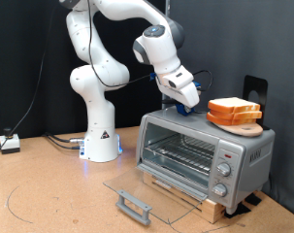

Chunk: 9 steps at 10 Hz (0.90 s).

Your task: Make a piece of toast with the oven

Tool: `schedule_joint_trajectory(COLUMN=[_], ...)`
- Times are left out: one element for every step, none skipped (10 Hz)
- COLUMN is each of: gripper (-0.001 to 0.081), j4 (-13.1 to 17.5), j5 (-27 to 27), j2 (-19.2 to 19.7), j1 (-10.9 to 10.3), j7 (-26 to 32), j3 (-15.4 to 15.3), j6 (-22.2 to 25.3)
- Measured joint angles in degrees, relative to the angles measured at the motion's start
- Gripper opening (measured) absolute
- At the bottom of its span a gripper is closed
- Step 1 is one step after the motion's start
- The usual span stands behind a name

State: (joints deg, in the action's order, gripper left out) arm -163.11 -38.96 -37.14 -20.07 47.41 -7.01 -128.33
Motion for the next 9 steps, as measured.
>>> schedule_joint_trajectory(gripper=[0.0483,0.0483,0.0483,0.0483,0.0483,0.0483,0.0483,0.0523,0.0656], j4=[0.0,0.1,0.1,0.1,0.0,-0.2,-0.4,-0.6,-0.8], j5=[0.0,0.1,1.1,2.9,5.8,8.9,11.2,12.7,13.2], j2=[0.0,-0.1,-0.4,-1.0,-1.7,-2.3,-2.6,-2.6,-2.6], j1=[0.0,0.0,0.2,0.5,1.5,3.1,4.5,5.7,6.6], j7=[0.2,0.4,0.6,0.6,0.2,-0.4,-0.8,-1.0,-1.0], j3=[0.0,0.0,0.0,-0.1,-0.6,-1.4,-1.8,-1.9,-1.9], j6=[0.0,0.0,-0.3,-0.4,-0.4,-0.4,0.1,0.8,1.0])
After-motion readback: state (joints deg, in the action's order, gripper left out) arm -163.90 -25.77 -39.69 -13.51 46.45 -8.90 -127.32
